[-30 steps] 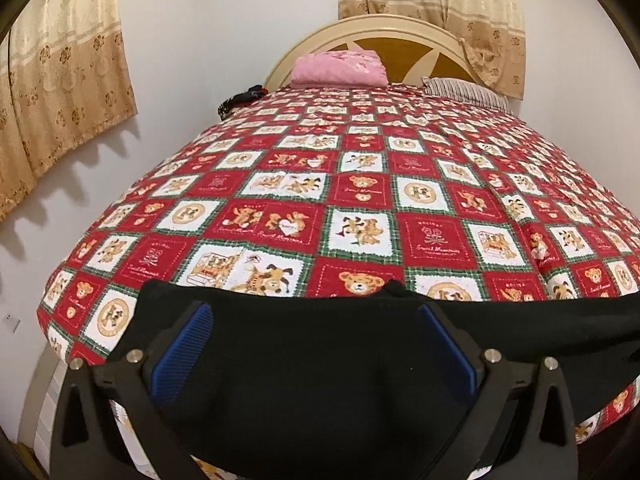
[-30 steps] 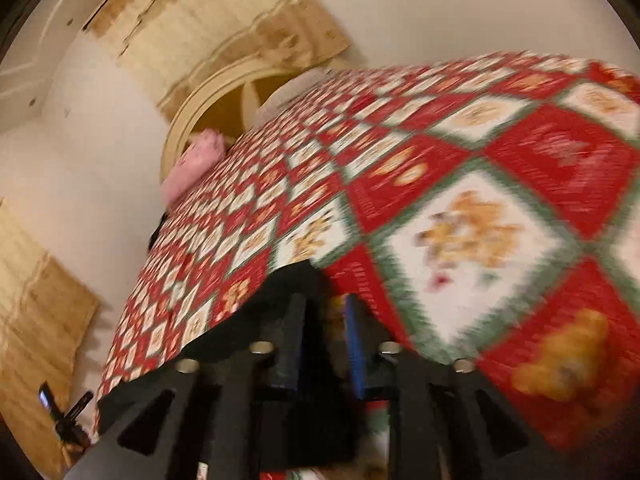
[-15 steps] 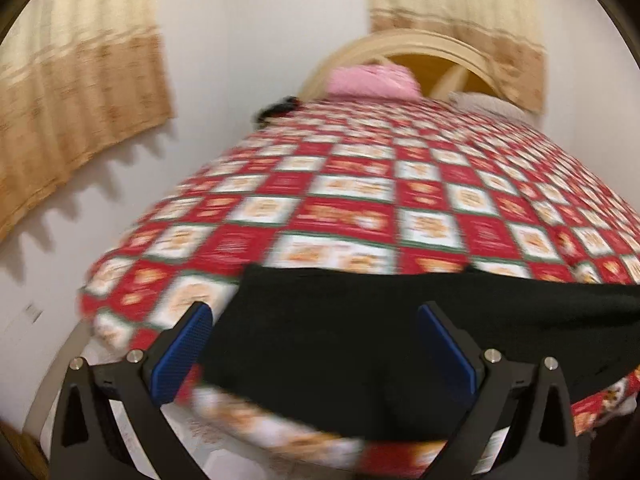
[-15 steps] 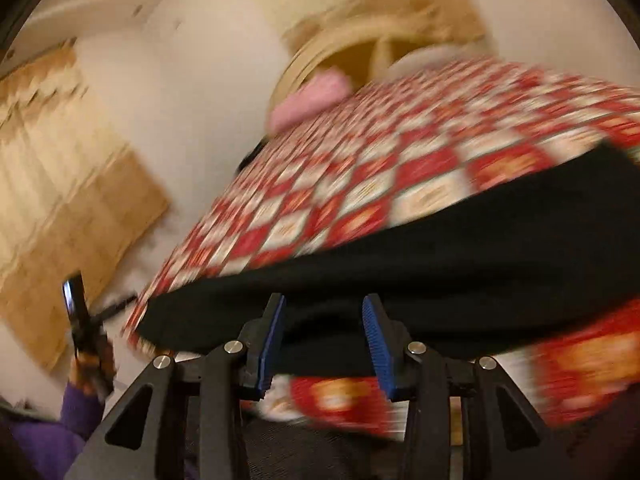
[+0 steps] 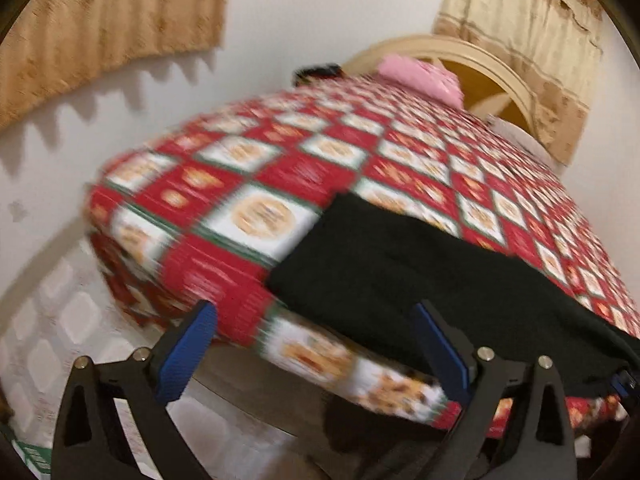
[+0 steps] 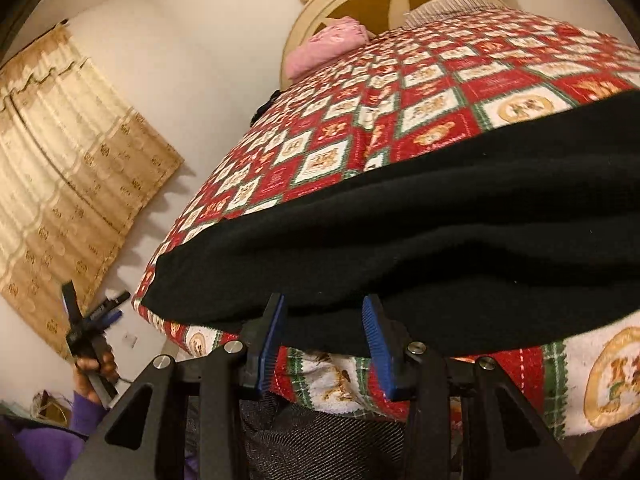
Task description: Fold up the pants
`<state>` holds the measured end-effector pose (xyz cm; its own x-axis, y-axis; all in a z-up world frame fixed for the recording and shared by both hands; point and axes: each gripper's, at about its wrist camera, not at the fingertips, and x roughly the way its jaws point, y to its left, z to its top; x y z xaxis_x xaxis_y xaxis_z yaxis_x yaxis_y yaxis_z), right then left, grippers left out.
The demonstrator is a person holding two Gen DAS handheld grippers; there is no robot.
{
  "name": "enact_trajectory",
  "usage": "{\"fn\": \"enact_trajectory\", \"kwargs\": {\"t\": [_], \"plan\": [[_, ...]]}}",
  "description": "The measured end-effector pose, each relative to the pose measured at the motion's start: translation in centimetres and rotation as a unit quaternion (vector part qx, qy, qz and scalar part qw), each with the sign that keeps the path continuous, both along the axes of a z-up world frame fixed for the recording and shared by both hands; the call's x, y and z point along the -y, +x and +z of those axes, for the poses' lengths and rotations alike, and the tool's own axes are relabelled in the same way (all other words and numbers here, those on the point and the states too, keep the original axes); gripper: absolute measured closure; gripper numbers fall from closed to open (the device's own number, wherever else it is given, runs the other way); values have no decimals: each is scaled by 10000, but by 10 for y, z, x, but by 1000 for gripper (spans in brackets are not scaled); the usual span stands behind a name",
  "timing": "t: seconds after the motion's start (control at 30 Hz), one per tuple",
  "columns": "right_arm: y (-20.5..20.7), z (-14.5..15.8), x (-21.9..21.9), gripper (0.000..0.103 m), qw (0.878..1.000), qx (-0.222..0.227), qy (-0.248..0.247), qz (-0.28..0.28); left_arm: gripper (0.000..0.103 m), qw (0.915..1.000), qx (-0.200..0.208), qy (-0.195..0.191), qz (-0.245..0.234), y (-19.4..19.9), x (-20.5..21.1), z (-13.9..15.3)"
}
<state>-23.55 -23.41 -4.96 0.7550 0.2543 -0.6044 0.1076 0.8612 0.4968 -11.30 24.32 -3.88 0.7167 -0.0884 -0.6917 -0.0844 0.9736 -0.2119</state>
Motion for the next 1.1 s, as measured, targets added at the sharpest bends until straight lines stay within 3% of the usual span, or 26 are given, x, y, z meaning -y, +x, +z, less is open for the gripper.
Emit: {"fn": "enact_trajectory", "kwargs": {"t": [0.1, 0.23, 0.3, 0.33, 0.37, 0.5, 0.63, 0.7, 0.73, 0.77, 0.9, 0.93, 0.97, 1.03, 1.07, 1.1], "plan": [[1, -2, 0, 61, 10000, -51, 25, -48, 3, 9999, -114, -76, 70, 11, 7, -11], [4, -3, -5, 61, 10000, -86, -12, -17, 7, 9986, 35, -420, 323, 22, -1, -10], [5, -3, -8, 61, 9999, -90, -93, 0, 28, 9984, 44, -409, 389, 26, -3, -12], [5, -2, -10, 61, 9999, -91, -139, 14, 49, 9984, 10, -456, 342, 28, -3, -14], [6, -2, -11, 61, 9998, -90, -174, 19, 59, 9981, -59, -522, 328, 30, -4, -19], [7, -1, -14, 61, 9997, -79, -248, 20, 72, 9969, 29, -616, 496, 27, -10, -22], [7, 3, -16, 61, 9997, -38, -259, 33, 71, 9954, -61, -766, 577, 15, -19, -17], [7, 4, -17, 61, 9996, -14, -272, 36, 54, 9960, -52, -607, 647, 10, -18, -15], [8, 4, -17, 61, 9996, -21, -264, 42, 40, 9963, -44, -564, 652, 9, -16, -16], [9, 3, -16, 61, 9997, -33, -249, 46, 36, 9962, -36, -567, 654, 8, -15, -18], [11, 1, -16, 61, 9998, -62, -204, 30, 36, 9955, -131, -713, 612, 14, -8, -28], [11, 2, -16, 61, 9997, -66, -232, 35, 38, 9953, -126, -747, 600, 16, -6, -29], [11, 2, -16, 61, 9996, -63, -261, 35, 51, 9955, -65, -742, 591, 17, -4, -28], [11, 3, -16, 61, 9996, -58, -293, 17, 62, 9961, -11, -697, 535, 18, -2, -26], [11, 3, -15, 61, 9995, -63, -298, 3, 76, 9959, 13, -755, 491, 19, -2, -24], [11, 3, -15, 61, 9995, -65, -301, -3, 81, 9956, 36, -825, 438, 19, -2, -24]]}}
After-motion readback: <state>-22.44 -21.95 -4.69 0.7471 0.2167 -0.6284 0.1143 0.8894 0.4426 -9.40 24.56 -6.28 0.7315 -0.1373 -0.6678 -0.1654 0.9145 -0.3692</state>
